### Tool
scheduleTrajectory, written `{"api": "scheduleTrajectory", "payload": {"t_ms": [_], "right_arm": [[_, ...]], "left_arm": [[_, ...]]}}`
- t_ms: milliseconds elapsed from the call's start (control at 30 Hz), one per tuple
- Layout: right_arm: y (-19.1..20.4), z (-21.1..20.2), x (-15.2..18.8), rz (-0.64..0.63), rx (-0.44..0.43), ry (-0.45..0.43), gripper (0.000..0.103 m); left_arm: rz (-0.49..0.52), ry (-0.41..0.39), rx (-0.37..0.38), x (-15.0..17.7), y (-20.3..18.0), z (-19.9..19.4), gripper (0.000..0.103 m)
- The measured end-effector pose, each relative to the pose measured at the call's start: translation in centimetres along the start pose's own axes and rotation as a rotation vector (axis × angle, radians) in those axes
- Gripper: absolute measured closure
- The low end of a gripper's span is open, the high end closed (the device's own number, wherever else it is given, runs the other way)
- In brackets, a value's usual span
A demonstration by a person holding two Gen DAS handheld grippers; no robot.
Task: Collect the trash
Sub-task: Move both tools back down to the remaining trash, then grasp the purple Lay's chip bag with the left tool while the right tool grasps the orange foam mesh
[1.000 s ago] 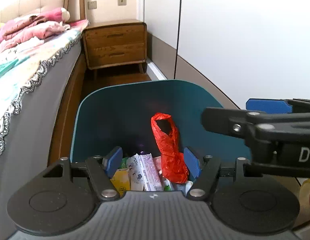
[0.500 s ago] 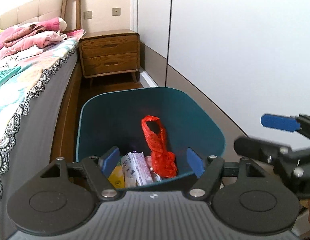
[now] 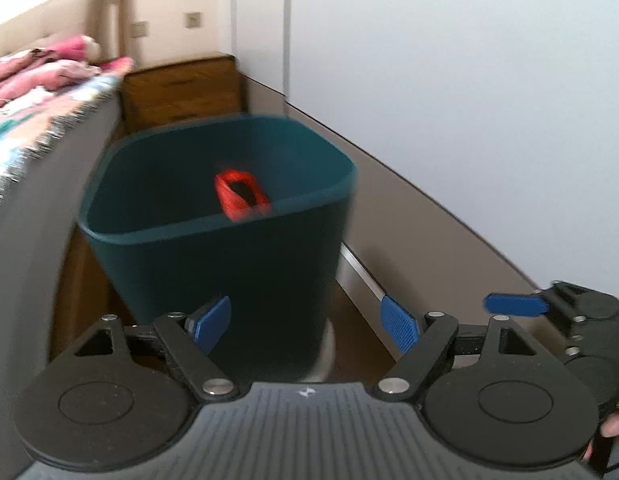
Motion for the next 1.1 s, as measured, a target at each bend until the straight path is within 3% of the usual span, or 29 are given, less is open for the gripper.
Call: {"api": "scheduleTrajectory", "payload": {"t_ms": [367,500,733,933,1100], "right_arm": [[-1.9,4.6,10.8,0.059,0.011,0.26,0.0],[-2.6,5.9,14.1,0.065,0.028,0.344,0.0],[-2.4,8.0,20.6,0.015,0.011,0.492,0.0],[-2.1,10.3,25.0,-0.01,-0.024,0.583,0.0],[-2.0,11.6,27.4,-0.045,-0.046,0.654,0.0]], "left_arm": [[0.127,0.335,0.079,11.6,-2.8,12.1,0.021],[0.225,0.435,0.089,15.7,-3.8,15.8,0.021],[0.48,0.527,0.124,23.4,-5.0,17.9,0.021],[0.67,0.516,0.173,25.5,-4.5,19.4,0.021],[0.811,0.586,0.249,27.5,-3.7,20.6,0.021]]}}
Point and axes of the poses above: each gripper's, at about its wrist camera, not at the fingertips, and z roughly the way its jaws point, y to its left, x to its underside, the point moved 9 cm from there along z, roughly the way its jaws point, and after that the axes turned 3 degrees about -z, right-handed, at the moved point
